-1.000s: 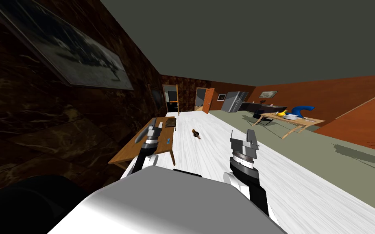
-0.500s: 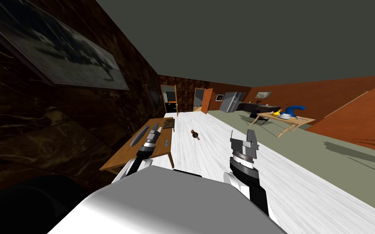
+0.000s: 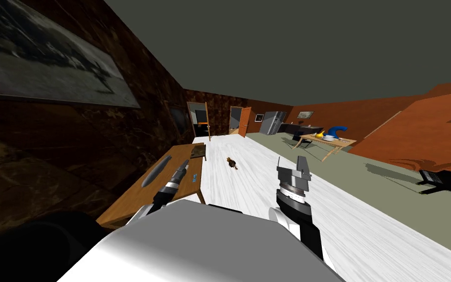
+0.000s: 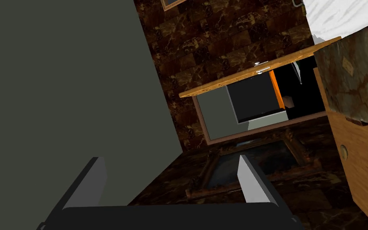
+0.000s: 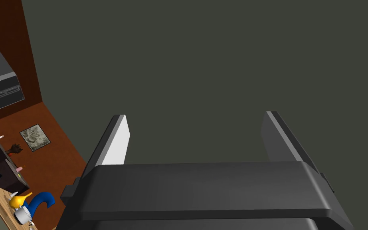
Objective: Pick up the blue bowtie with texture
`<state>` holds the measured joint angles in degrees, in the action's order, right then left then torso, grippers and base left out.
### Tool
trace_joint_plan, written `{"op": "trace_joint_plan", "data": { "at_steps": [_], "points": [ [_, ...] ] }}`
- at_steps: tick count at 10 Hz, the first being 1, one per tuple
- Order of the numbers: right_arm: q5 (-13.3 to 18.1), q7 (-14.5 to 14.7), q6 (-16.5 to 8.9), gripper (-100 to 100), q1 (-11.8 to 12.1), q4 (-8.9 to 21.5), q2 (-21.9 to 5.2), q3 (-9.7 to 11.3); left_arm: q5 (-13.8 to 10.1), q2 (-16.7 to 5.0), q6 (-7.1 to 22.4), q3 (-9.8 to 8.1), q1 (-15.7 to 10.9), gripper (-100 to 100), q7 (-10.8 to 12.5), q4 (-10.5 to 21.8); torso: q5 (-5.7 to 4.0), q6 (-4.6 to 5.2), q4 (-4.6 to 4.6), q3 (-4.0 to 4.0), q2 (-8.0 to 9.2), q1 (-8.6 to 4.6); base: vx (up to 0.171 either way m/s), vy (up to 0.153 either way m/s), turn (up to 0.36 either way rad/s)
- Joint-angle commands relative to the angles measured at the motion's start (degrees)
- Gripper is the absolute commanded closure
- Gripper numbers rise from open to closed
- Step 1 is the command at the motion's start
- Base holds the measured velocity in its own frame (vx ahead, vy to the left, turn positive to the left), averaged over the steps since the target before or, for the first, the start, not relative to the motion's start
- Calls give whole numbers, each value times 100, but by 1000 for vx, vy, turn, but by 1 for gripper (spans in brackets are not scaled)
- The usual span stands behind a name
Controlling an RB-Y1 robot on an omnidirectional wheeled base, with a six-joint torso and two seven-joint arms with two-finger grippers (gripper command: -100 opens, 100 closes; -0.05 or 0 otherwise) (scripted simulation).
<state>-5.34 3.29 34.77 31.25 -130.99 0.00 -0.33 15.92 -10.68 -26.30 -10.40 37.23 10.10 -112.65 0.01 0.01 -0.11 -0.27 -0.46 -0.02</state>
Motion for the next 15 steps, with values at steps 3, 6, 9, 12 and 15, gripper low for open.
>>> {"op": "trace_joint_plan", "data": {
  "at_steps": [3,6,9,12,15],
  "points": [
    [0,0,0,0,0,0,0,0,468,-179,115,-250,388,-100,219,601,-2,-2,2,5,10,-1,95,-8,-96],
    [0,0,0,0,0,0,0,0,847,-308,160,-427,659,-100,416,1142,-2,1,2,3,5,-2,104,-1,-172],
    [0,0,0,0,-1,0,0,0,1041,-372,174,-507,786,-100,525,1427,-2,-1,7,17,30,-3,41,2,-70],
    [0,0,0,0,0,0,0,0,1433,-507,181,-643,1019,-100,762,2019,-2,2,3,6,9,-2,92,-2,-188],
    [0,0,0,0,0,0,0,-1,1820,-653,158,-749,1221,-100,1022,2632,-3,-3,6,14,25,-5,60,-1,-142]
  ]
}}
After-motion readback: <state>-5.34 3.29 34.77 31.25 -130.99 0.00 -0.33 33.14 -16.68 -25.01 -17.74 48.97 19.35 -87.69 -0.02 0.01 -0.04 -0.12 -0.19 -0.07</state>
